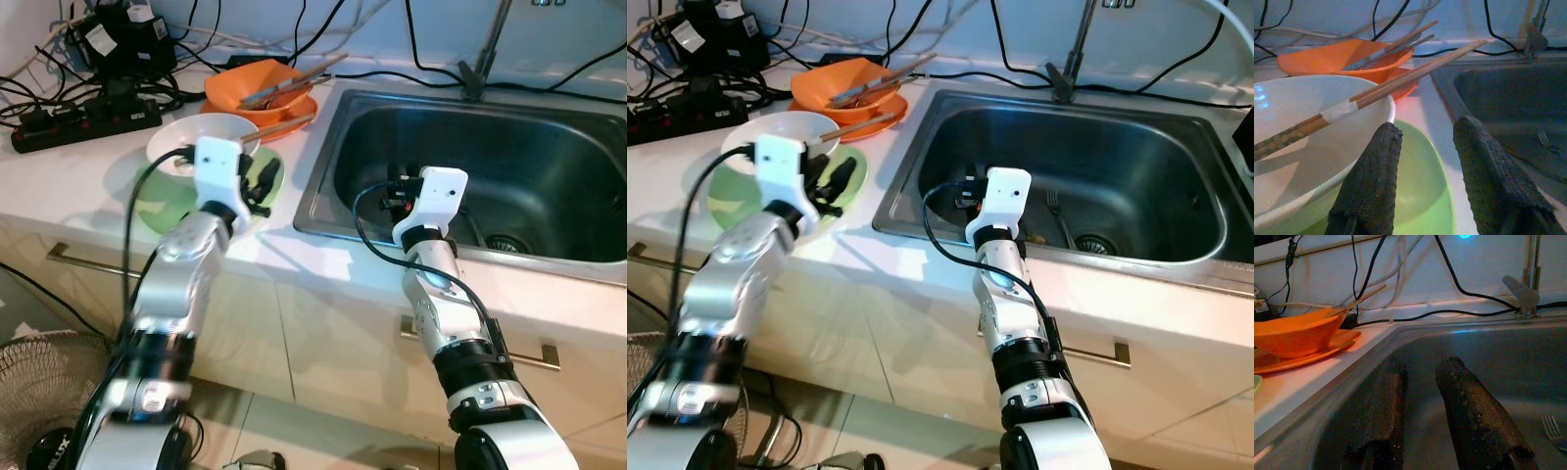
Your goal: Kitchen organization
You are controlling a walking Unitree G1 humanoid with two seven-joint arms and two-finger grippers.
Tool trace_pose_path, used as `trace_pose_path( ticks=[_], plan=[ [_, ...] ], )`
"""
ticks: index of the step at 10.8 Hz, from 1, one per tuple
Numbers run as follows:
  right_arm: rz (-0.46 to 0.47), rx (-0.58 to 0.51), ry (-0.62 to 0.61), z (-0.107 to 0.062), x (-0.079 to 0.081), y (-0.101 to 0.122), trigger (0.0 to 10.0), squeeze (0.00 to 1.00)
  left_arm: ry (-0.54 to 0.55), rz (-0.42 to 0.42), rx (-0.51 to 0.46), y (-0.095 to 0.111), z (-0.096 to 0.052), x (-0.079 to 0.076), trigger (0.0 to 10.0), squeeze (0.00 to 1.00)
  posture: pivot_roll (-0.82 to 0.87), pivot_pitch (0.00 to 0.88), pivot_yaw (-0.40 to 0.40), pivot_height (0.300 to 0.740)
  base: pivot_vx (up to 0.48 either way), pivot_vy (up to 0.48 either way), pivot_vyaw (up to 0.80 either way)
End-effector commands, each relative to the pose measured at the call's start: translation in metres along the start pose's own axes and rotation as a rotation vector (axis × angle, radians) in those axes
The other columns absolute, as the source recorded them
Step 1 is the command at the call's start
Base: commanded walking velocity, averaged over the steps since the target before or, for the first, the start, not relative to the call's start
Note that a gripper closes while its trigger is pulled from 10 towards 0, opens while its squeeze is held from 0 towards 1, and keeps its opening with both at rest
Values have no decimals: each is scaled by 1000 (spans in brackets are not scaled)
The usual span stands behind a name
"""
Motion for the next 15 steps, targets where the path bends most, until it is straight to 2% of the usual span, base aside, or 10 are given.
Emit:
trace_pose_path(
  ticks=[1, 3, 5, 6, 7, 8, 9, 11, 14, 15],
  plan=[
    [1, 15, 7, 1, 1, -2, 10000, 0, 21, 5, -9, 6, -5, 5, 10000, 0, 86, 37, 47, 740, 0, 0, 0],
    [1, 18, 9, 1, 2, -3, 10000, 0, 26, 13, 2, 8, -18, 6, 10000, 0, 93, 46, 41, 740, 0, 0, 0],
    [1, 22, 13, 2, 3, -4, 10000, 0, -20, 57, -6, 16, -21, -3, 10000, 0, 98, 44, 39, 740, 0, 0, 0],
    [0, 23, 14, 2, 3, -4, 10000, 0, -84, 144, -39, 25, -15, -17, 10000, 0, 97, 42, 41, 740, 0, 0, 0],
    [0, 23, 11, 2, 3, -4, 10000, 0, -121, 242, -49, 28, -8, -27, 10000, 90, 91, 37, 44, 740, 0, 0, 0],
    [-1, 22, 7, 2, 2, -4, 10000, 0, -136, 341, -56, 30, -6, -28, 10000, 1000, 83, 35, 48, 740, 0, 0, 0],
    [-3, 25, -2, 2, -1, -5, 10000, 0, -152, 526, -40, 27, 11, -36, 10000, 1000, 81, 31, 49, 740, 0, 0, 0],
    [-5, 27, -4, 2, 0, -6, 10000, 0, -119, 673, -29, 29, 31, -36, 10000, 1000, 74, 16, 56, 740, 0, 0, 0],
    [-7, 18, -13, 2, -3, -4, 10000, 0, -100, 729, -47, 37, 50, -30, 10000, 1000, 59, 8, 62, 740, 0, 0, 0],
    [-7, 17, -16, 2, -4, -4, 10000, 0, -80, 781, -39, 39, 55, -27, 10000, 0, 62, 6, 62, 740, 0, 0, 0]
  ],
)
Point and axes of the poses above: a point about 5 cm out from each wrist's last joint towards the gripper, its own z axis pointing out of the wrist towards the gripper, its own y axis along the axis of the wrist's last joint, x = y × z, the point moved 3 cm from there along z, pointing out of the wrist towards the gripper, and after that the axes turned 6 degrees about -z, right-handed, at the moved point
